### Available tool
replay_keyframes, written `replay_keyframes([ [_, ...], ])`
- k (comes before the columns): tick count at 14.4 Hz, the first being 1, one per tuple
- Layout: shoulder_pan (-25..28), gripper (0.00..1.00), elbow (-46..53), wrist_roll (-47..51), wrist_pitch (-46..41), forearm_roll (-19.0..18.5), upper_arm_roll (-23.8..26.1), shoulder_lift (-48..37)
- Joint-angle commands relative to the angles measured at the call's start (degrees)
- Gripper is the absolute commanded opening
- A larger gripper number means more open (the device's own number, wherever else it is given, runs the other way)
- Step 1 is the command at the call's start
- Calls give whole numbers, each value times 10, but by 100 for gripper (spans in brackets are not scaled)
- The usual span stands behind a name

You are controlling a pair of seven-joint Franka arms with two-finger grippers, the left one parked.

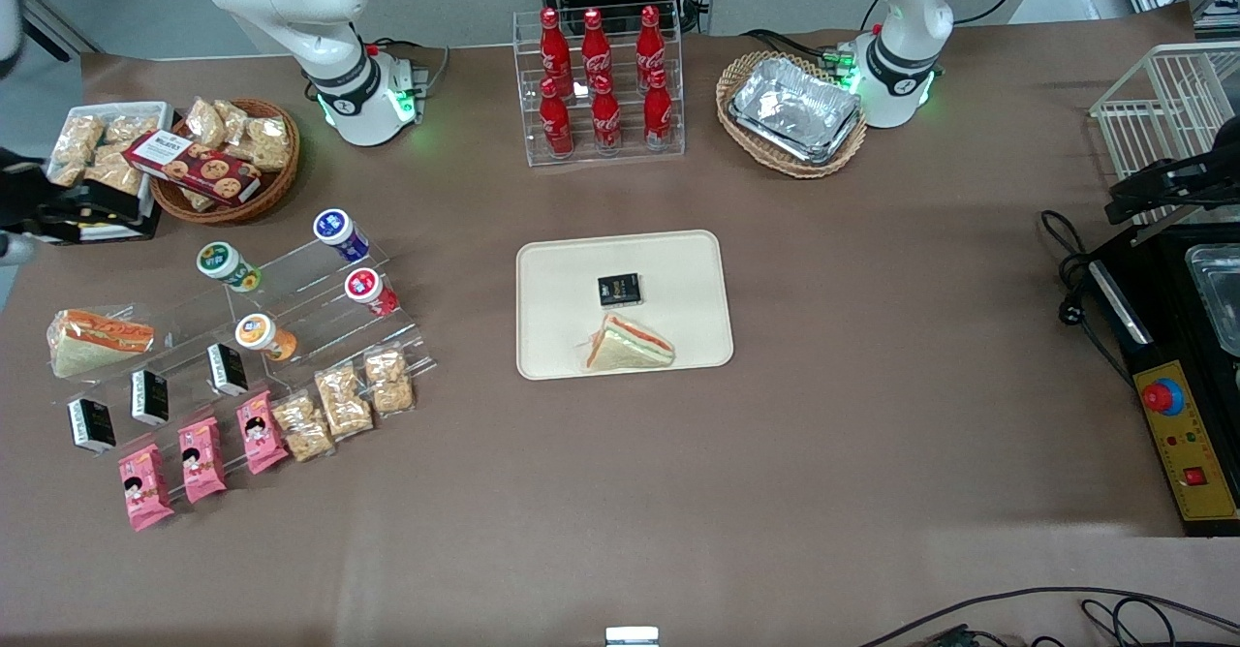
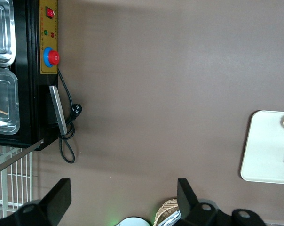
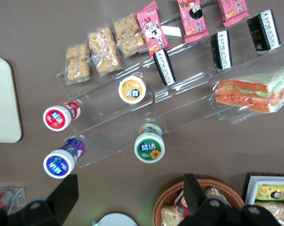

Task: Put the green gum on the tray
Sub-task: 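Move the right gripper over the green-lidded gum jar on the acrylic stand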

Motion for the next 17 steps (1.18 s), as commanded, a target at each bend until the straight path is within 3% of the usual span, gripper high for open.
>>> replay_keyframes([
  [1,2,100,-167,-6,108,-16,4,-94],
  [8,2,100,-286,-54,260,-19,-28,-88],
  [17,2,100,-330,-49,345,-20,-27,-33],
])
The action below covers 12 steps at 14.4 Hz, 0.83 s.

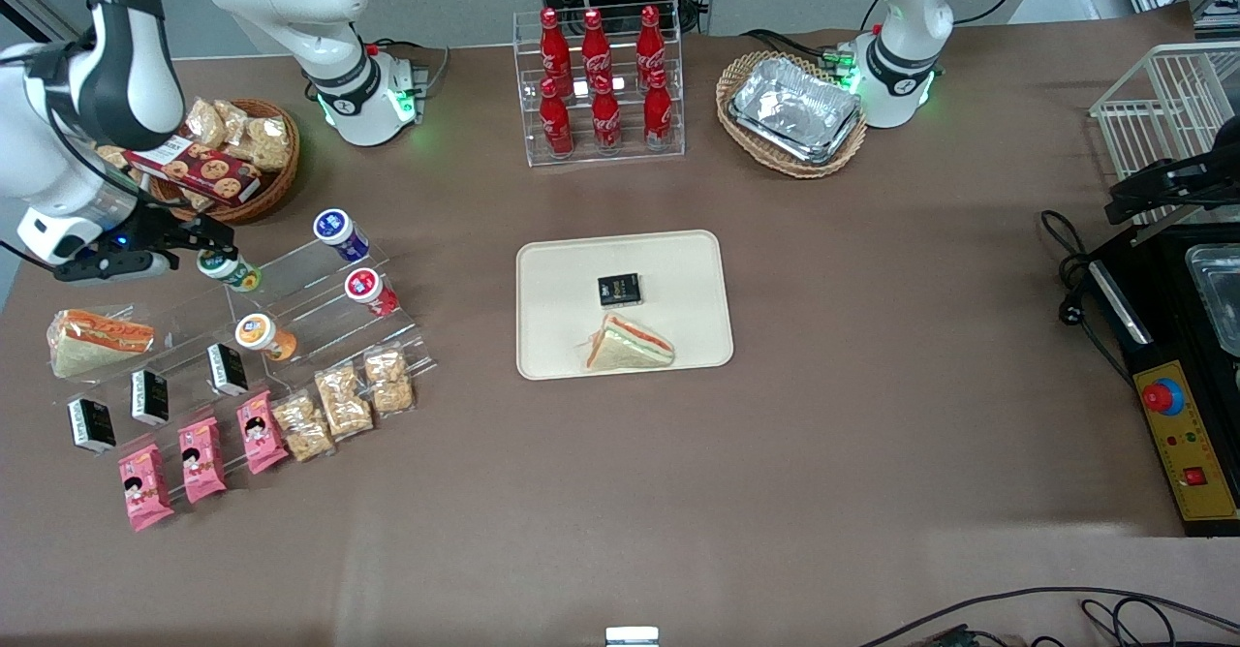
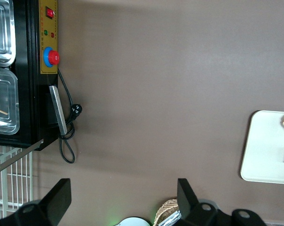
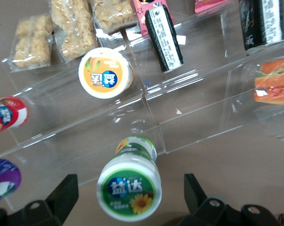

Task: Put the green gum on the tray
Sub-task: 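Lower the right gripper and close it on the green-lidded gum jar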

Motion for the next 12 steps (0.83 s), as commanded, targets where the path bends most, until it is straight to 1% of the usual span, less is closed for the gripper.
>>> replay_keyframes([
  [1,2,98,-16,0,37,-12,-1,21],
  [2,2,94,-15,1,38,-12,-1,22],
  [3,2,83,-14,2,38,-11,-1,26],
  [4,2,70,-12,2,37,-11,-1,29],
  [5,2,50,-10,3,37,-10,-1,30],
  [6,2,37,-8,3,33,-10,-1,30],
  [7,2,30,-4,3,29,-9,-1,30],
  [9,3,29,23,4,13,-8,0,31],
  [12,8,29,99,5,-64,-5,0,46],
])
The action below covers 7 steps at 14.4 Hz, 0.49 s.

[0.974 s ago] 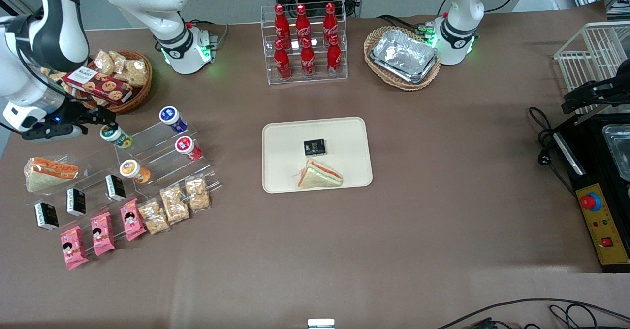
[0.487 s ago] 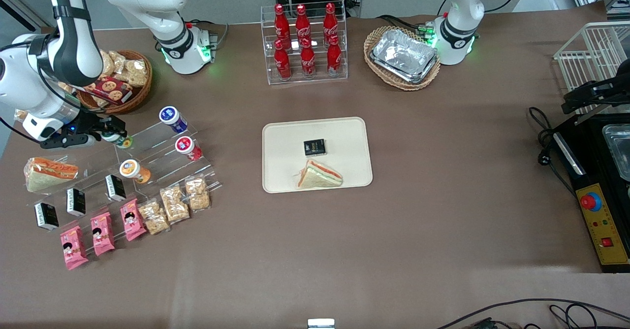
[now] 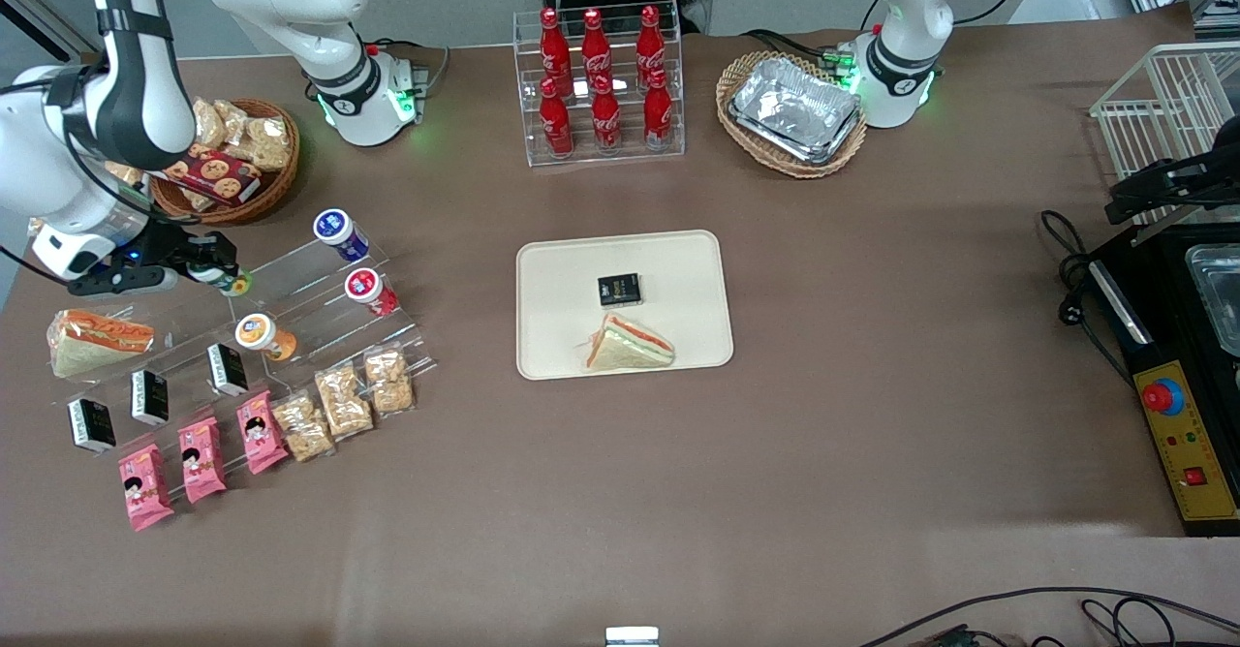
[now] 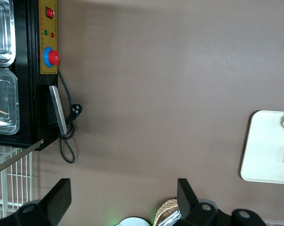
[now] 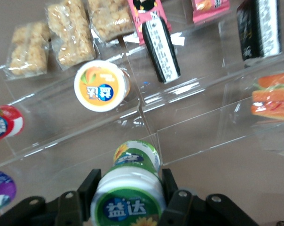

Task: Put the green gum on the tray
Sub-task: 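Lower the right gripper and close it on the green-lidded gum jar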

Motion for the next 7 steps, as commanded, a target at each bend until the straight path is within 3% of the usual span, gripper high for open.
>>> replay_keyframes([
  [1,6,29,116,5,-109,-4,0,29],
  [7,37,29,324,60,-307,-2,7,68],
])
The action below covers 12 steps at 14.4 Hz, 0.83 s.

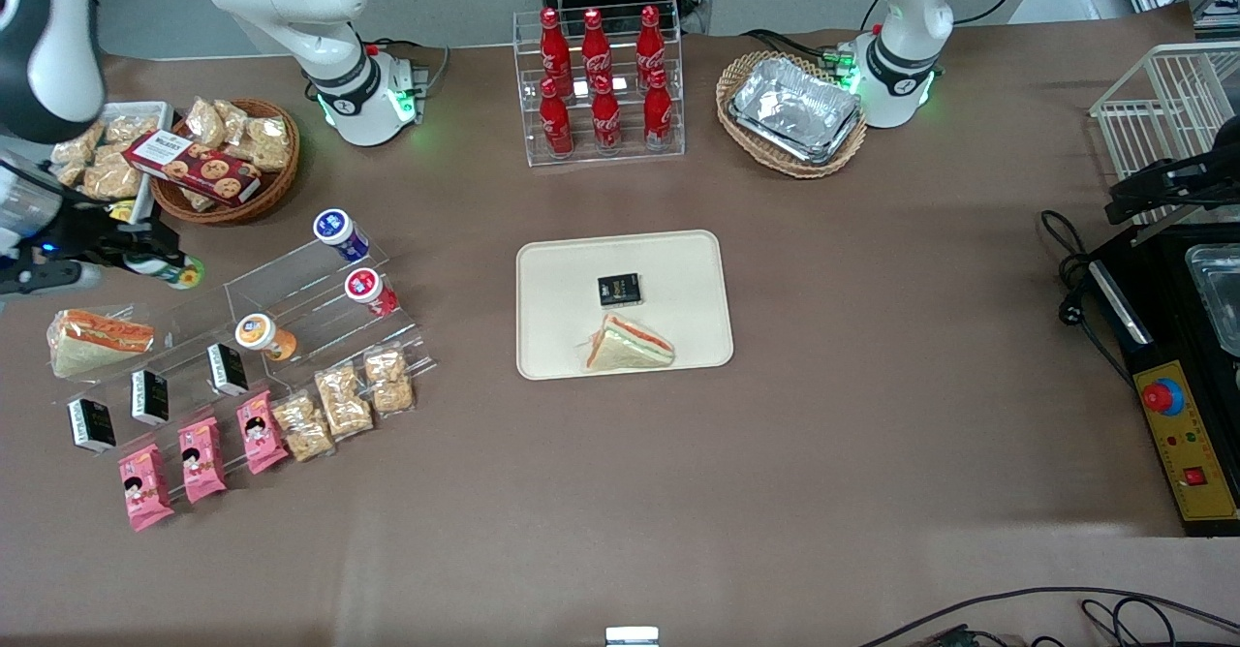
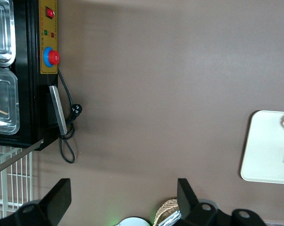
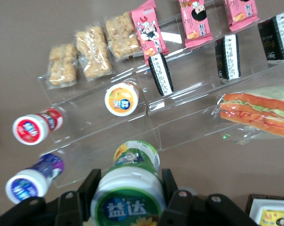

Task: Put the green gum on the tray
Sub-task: 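Lower the right gripper and close it on the green-lidded gum jar, then lift the green gum jar and carry it toward the cream tray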

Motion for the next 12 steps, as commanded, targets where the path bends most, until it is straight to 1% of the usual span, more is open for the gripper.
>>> replay_keyframes([
  [1,36,29,144,58,-121,8,0,46],
  [2,51,29,176,93,-156,24,0,53],
  [3,72,29,204,135,-185,32,0,58],
  [5,128,30,229,215,-210,37,1,59],
  [7,189,30,220,313,-210,74,-1,59],
  [9,268,31,219,419,-194,79,-1,71],
  [12,346,31,203,490,-145,86,0,97],
])
